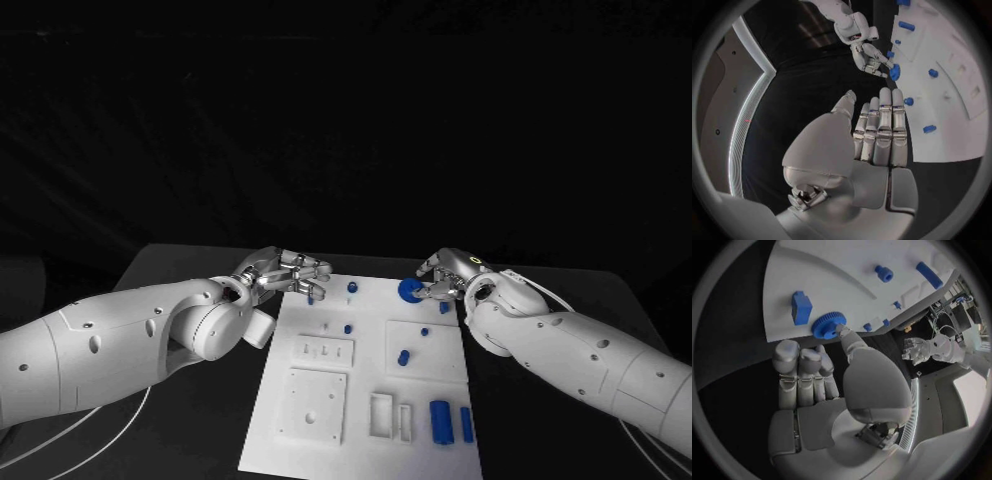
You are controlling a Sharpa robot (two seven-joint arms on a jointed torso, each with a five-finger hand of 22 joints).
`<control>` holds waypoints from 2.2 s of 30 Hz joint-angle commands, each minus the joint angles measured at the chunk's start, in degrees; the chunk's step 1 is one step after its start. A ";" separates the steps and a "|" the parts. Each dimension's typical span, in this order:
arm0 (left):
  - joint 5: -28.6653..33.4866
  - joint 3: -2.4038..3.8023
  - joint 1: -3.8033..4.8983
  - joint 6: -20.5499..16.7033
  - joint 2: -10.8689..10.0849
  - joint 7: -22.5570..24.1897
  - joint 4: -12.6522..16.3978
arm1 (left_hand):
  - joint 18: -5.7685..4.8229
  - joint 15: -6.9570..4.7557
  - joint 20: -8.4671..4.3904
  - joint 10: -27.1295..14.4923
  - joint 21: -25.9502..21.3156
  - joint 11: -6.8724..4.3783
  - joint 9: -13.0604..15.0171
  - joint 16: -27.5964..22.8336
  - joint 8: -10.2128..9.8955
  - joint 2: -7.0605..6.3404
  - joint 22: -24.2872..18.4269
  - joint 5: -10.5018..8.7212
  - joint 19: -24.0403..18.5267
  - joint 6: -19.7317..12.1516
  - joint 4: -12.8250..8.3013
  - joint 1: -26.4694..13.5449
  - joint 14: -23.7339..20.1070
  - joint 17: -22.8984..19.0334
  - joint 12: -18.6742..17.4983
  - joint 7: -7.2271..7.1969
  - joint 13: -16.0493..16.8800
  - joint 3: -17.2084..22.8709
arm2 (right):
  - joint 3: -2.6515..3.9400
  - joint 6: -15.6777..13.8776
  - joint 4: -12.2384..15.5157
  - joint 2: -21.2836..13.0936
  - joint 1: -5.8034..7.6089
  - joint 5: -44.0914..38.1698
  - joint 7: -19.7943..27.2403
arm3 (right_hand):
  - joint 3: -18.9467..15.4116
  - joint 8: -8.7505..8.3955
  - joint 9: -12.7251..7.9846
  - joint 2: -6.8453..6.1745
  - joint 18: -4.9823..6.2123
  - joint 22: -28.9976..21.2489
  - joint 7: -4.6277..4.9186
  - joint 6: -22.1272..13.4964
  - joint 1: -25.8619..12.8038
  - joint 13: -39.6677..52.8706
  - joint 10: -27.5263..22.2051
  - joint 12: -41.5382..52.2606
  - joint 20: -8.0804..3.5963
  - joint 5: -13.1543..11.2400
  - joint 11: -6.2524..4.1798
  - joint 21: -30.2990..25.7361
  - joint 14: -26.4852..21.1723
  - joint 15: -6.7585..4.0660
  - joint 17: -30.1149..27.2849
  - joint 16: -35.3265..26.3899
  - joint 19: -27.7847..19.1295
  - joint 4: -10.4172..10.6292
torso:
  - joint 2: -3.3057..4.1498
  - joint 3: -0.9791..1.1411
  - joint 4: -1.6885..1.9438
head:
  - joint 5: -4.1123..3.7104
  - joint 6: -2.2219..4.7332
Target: Assemble the parts on the task board
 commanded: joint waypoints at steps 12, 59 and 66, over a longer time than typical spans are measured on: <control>-0.36 0.06 0.04 1.09 0.19 0.10 0.39 | -0.38 0.13 0.07 -0.50 0.25 -0.01 -0.02 -0.14 -0.31 0.45 -0.10 -0.36 -0.21 -0.35 -0.32 -0.25 -0.18 0.08 -0.24 0.02 0.09 -0.06 | 0.01 1.44 -0.62 0.78 -0.03 -1.40 0.08 | 0.28 -0.29 0.02 0.33 0.56 0.52 -0.09 -0.05 0.33 0.34 0.71 0.59 0.35 -0.12 -0.11 0.30 0.38 -0.04 0.48 0.17 3.08 0.34 | 0.14 -0.14 0.15 | -0.05 -0.24; -0.79 0.07 0.06 1.55 0.62 -0.53 0.38 | -0.36 0.14 0.09 -0.55 0.42 0.00 -0.02 -0.19 -0.32 0.50 -0.32 -0.37 -0.31 -0.39 -0.45 -0.09 -0.23 0.05 -0.23 0.04 0.09 -0.10 | -1.10 3.98 -1.60 2.19 0.08 -4.03 0.14 | 8.60 -0.35 -0.50 2.12 -0.59 2.73 -2.10 8.57 -0.60 1.44 1.57 1.46 -0.18 0.95 -1.25 0.52 0.66 -0.58 1.43 0.18 3.16 -2.70 | 0.10 -0.16 0.10 | -0.17 -0.56; -0.90 0.07 0.06 1.43 0.51 -0.56 0.38 | -0.36 0.14 0.09 -0.55 0.42 0.00 -0.02 -0.19 -0.32 0.50 -0.32 -0.37 -0.31 -0.39 -0.45 -0.09 -0.23 0.05 -0.23 0.04 0.09 -0.10 | -1.64 0.23 0.44 1.77 0.10 -8.09 -1.44 | 8.78 -0.34 -0.34 1.79 -0.74 2.95 -2.54 9.98 -1.00 1.67 2.02 1.79 -0.33 -1.30 -1.47 0.48 0.73 -0.71 1.50 0.22 3.22 -2.61 | 0.06 -0.18 0.08 | -0.12 -0.47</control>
